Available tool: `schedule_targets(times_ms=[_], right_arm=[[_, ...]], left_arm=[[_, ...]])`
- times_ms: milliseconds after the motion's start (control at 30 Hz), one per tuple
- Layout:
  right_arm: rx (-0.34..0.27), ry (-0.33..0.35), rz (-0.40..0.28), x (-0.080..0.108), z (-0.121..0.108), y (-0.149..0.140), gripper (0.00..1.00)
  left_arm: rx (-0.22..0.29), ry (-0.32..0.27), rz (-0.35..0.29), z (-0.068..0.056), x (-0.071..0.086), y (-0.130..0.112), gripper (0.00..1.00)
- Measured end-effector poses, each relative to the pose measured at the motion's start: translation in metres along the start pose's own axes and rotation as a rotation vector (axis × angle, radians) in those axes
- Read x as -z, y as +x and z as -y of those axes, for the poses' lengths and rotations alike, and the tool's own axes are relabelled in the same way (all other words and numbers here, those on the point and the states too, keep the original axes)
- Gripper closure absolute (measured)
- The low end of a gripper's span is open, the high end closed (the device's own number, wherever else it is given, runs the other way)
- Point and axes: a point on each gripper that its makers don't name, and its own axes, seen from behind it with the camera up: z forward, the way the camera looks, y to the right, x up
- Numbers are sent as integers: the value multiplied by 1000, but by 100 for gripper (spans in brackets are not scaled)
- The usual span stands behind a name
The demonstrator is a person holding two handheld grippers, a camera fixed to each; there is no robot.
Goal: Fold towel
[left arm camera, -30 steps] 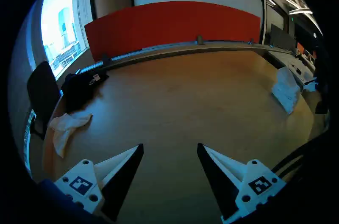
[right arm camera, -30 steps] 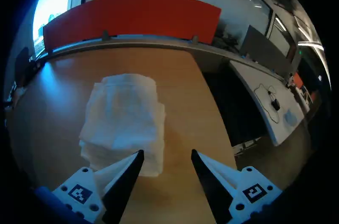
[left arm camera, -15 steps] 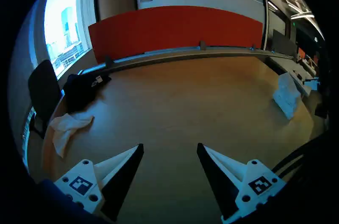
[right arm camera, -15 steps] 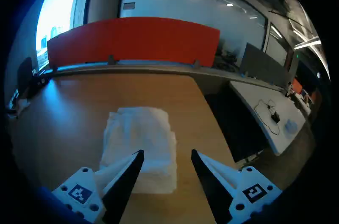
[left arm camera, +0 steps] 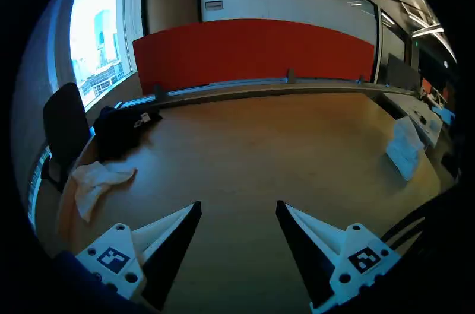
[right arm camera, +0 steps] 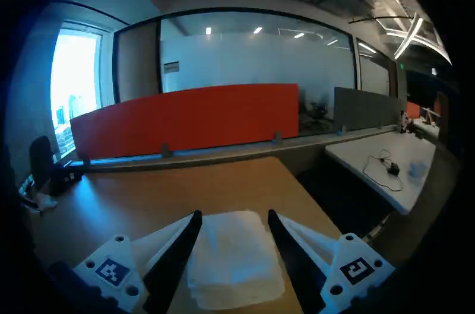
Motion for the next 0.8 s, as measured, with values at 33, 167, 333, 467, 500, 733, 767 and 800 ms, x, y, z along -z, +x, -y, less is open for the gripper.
schedule_targets(times_ms=[33,167,333,467,500,733,767,800], right_arm=[[8,1,-5,0,2,1,14],[38,12,-28,-1,14,7,14],[41,39,-61,-1,33,18,14],[40,59,-102,0,50,32,14],[42,64,-111,1,54,35,14],[57,90,-160,0,87,52,14],[57,95,-164,0,93,53,14],[57,99,-168,-1,98,54,14]], left_arm=[[3,3,-6,1,0,2,6],[18,13,-29,5,-1,9,6],[42,30,-65,12,-2,21,6],[63,47,-125,20,0,39,6],[67,51,-140,22,0,43,6],[106,84,-238,39,5,70,6],[110,84,-253,40,6,74,6],[114,84,-265,41,7,77,6]])
